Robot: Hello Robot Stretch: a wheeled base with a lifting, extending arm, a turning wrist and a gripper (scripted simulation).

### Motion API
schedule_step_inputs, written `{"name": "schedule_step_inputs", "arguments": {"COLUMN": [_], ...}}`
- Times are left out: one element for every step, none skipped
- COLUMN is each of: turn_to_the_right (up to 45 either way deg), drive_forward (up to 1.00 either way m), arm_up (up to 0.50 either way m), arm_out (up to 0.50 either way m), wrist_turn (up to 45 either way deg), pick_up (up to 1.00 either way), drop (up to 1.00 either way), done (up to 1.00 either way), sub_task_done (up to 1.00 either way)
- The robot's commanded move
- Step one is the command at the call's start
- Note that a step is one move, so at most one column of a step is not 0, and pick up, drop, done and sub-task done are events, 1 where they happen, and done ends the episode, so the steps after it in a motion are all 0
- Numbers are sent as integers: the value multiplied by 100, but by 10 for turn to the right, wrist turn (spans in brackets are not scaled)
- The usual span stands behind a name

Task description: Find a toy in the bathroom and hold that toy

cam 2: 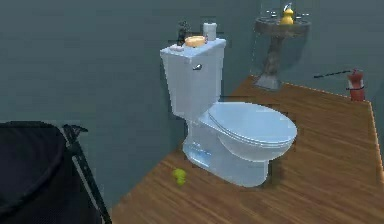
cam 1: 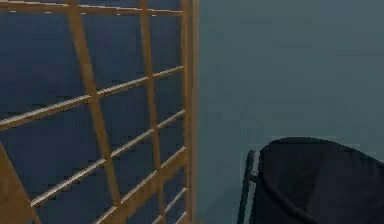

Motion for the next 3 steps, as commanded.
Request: {"name": "schedule_step_inputs", "arguments": {"turn_to_the_right": [450,450,90], "drive_forward": [0,0,0], "arm_up": [0,0,0], "arm_out": [0,0,0], "wrist_turn": [0,0,0], "pick_up": [0,0,0], "drop": [0,0,0], "done": [0,0,0], "sub_task_done": [0,0,0]}}
